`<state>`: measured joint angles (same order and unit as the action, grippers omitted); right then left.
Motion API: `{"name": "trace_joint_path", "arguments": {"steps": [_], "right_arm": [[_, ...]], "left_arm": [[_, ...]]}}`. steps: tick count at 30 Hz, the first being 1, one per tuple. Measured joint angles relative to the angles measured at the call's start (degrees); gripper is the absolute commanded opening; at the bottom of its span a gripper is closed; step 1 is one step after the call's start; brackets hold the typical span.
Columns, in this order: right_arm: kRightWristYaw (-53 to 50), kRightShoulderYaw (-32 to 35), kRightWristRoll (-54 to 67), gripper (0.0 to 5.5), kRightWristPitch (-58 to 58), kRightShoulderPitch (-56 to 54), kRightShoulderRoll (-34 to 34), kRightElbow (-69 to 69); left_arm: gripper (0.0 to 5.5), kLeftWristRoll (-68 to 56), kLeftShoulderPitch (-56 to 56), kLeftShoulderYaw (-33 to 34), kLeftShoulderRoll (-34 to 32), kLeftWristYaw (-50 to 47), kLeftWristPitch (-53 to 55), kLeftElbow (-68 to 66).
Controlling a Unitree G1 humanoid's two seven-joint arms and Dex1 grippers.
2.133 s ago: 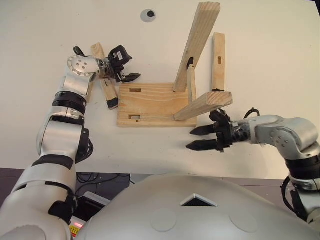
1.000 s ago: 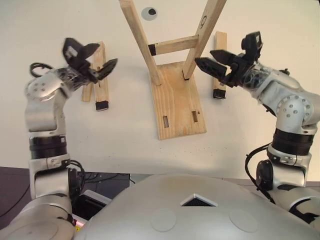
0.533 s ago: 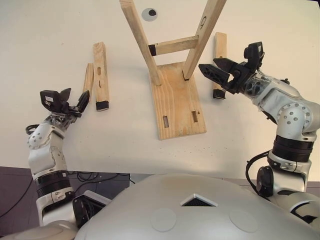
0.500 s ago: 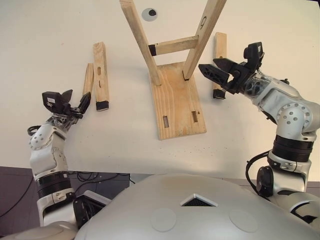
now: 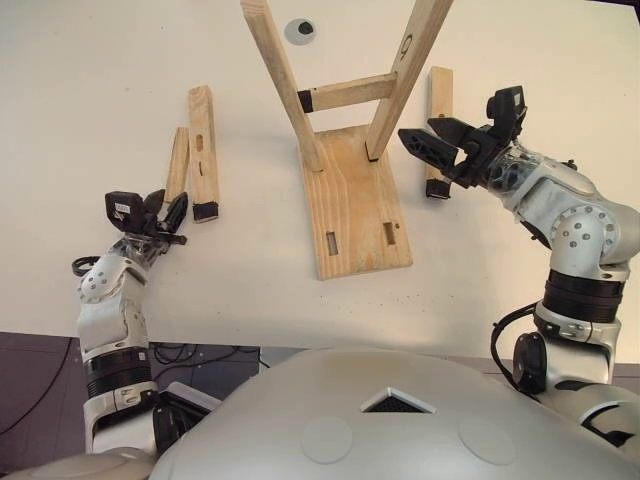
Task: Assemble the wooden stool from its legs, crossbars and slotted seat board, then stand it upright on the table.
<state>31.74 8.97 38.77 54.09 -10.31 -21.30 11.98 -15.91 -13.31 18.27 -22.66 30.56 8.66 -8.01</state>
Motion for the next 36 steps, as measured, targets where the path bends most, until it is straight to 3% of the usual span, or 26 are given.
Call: {"name": "trace_joint_path", "arguments": {"steps": [6, 9, 13, 18, 20, 27, 36], "right_arm": [[-0.12, 0.0, 0.0, 4.48, -0.2, -0.01, 0.07, -0.34], [-0.35, 0.93, -0.23, 4.48, -2.09, -0.46, 0.06, -1.01], [1.78, 5.0, 1.55, 4.48, -4.12, -3.46, -2.12, -1.52], [-5.63, 16.23, 26.97, 4.48, -1.98, -16.27, 2.21, 0.86], [-12.94, 15.99, 35.05, 4.48, -2.09, -22.6, 5.48, 2.06], [-27.11, 12.48, 44.39, 4.48, -6.41, -27.59, 10.09, 2.51], [-30.96, 9.52, 49.0, 2.78, -10.79, -28.24, 11.72, 2.26]], "left_arm": [[1.26, 0.44, 1.15, 0.0, -0.5, -1.43, -1.16, -2.02], [1.26, 1.16, 4.22, 3.82, -0.36, -7.98, -4.6, -5.1], [1.26, -1.17, 19.75, 9.02, -5.41, -12.93, -8.62, 1.76], [1.26, -3.36, 40.5, -4.71, -4.42, -10.95, -3.1, 19.04], [1.26, -3.19, 43.25, -12.72, -0.47, -10.03, -0.96, 23.13], [1.26, -2.11, 40.08, -24.21, 4.92, -6.11, -0.77, 29.17], [1.26, -0.99, 37.98, -27.17, 6.64, -3.92, -1.42, 30.76]]}}
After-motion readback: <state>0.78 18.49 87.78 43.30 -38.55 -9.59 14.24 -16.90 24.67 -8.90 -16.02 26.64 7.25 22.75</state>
